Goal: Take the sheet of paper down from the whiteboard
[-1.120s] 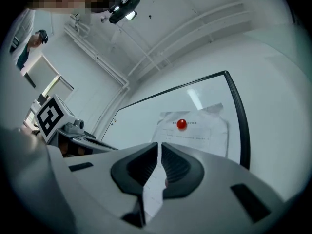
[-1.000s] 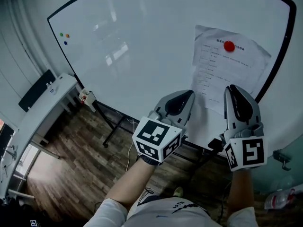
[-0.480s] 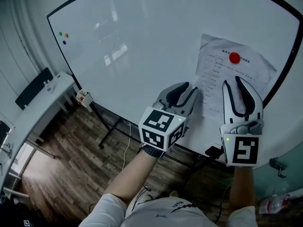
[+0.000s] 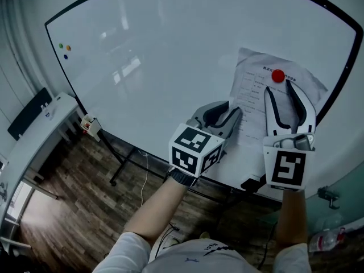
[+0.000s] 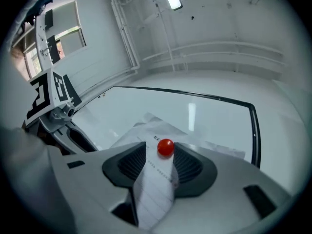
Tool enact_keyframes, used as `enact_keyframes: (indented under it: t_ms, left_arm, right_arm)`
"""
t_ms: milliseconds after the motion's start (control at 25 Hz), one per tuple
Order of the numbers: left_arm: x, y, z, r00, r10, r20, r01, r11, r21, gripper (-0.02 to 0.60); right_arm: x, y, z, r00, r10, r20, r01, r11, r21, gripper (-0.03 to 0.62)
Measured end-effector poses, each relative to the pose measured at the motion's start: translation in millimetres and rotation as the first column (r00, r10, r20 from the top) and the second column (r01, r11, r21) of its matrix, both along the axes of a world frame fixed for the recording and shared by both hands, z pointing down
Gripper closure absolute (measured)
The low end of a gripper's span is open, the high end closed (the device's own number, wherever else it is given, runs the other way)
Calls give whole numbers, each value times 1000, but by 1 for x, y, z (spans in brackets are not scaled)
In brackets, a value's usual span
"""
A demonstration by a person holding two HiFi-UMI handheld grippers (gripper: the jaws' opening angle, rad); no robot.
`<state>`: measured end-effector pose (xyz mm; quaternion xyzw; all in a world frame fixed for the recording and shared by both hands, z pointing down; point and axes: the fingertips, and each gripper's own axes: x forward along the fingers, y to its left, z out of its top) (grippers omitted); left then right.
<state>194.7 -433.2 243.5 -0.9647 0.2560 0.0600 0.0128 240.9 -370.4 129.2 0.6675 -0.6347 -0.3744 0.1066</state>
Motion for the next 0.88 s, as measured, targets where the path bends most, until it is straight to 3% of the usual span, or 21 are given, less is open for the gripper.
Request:
enact_keyframes:
  t_ms: [360, 720, 880]
  left_arm:
    - [-1, -4, -1, 1000, 7, 5, -8, 1000, 24, 517]
    - [-1, -6, -5, 999, -34, 21, 32, 996, 78, 566]
    - [-5, -4, -6, 999, -44, 12, 43, 995, 90, 568]
  right_arm:
    - [5, -12, -9, 998, 66, -19, -65, 997, 31, 424]
    - [7, -18, -9, 983, 164, -80, -165, 986, -4, 425]
    - [9, -15, -10, 979, 184, -83, -184, 983, 10, 464]
